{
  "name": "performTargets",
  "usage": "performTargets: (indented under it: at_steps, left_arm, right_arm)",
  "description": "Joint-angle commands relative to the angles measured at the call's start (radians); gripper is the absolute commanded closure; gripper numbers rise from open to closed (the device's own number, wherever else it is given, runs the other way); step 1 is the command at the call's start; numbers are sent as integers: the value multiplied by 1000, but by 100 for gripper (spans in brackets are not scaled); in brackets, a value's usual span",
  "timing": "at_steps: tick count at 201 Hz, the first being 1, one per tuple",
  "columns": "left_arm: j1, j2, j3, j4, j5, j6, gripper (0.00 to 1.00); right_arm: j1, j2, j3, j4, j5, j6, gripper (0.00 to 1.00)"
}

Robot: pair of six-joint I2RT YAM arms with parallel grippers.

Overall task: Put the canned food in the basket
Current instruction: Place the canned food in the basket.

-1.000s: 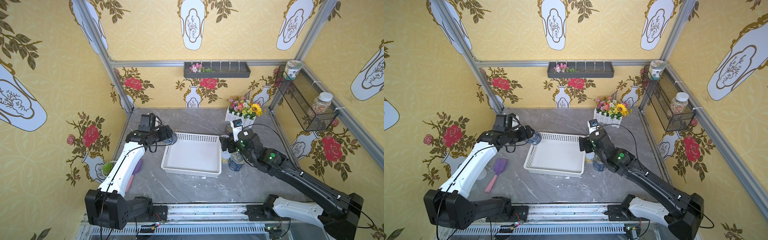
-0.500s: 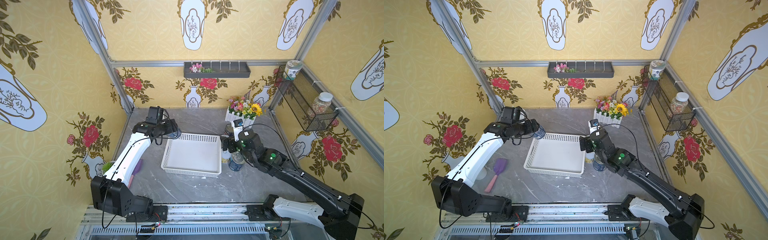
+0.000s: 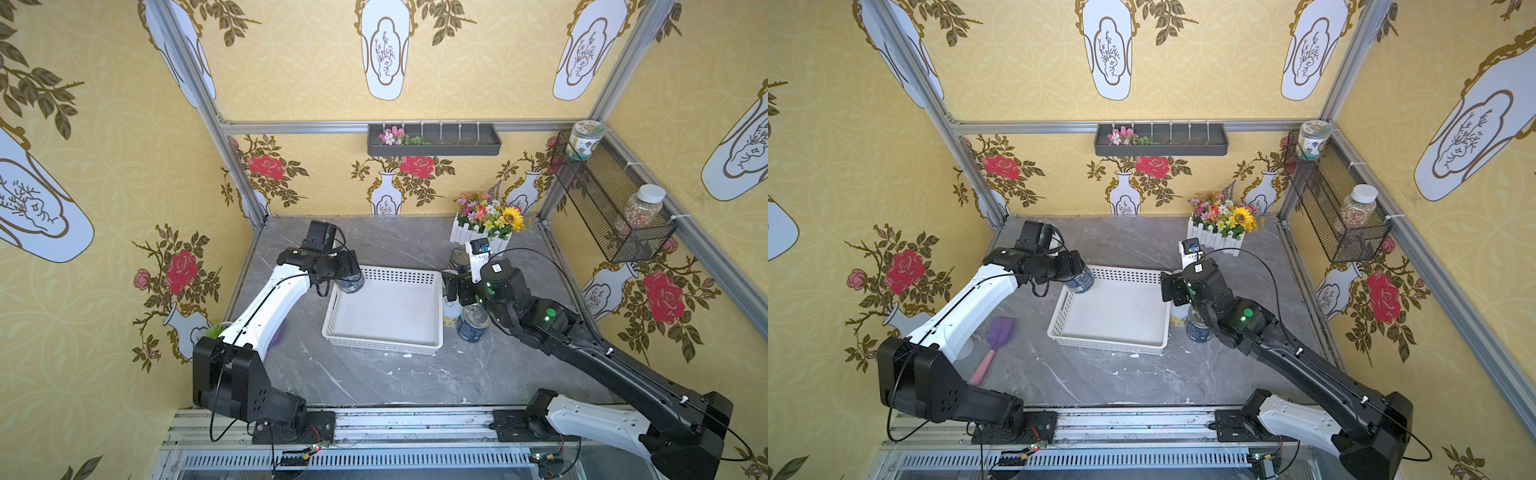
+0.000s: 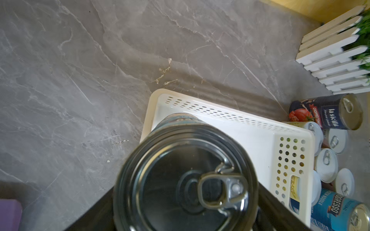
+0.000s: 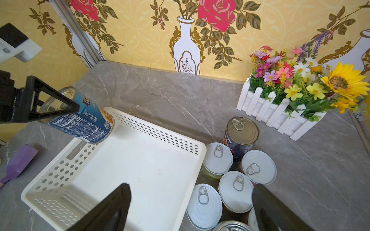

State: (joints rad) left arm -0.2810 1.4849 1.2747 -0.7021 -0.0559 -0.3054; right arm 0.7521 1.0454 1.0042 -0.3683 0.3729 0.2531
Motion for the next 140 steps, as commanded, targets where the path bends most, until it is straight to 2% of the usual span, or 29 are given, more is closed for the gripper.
performTargets:
  at_steps: [1, 44, 100, 140]
  left_arm:
    - [-1, 41, 16, 80, 16, 11, 33]
    - [-1, 132, 40, 86, 59, 5, 33]
    - [-1, 197, 71, 72, -21, 5, 33]
    - [-3, 241, 79, 67, -18, 0, 29]
  right_arm:
    - [0, 1, -2, 20, 23, -4, 3]
    - [0, 1, -2, 19, 26, -5, 3]
    - [1, 18, 3, 15, 25, -6, 3]
    - [1, 17, 4, 12, 18, -6, 3]
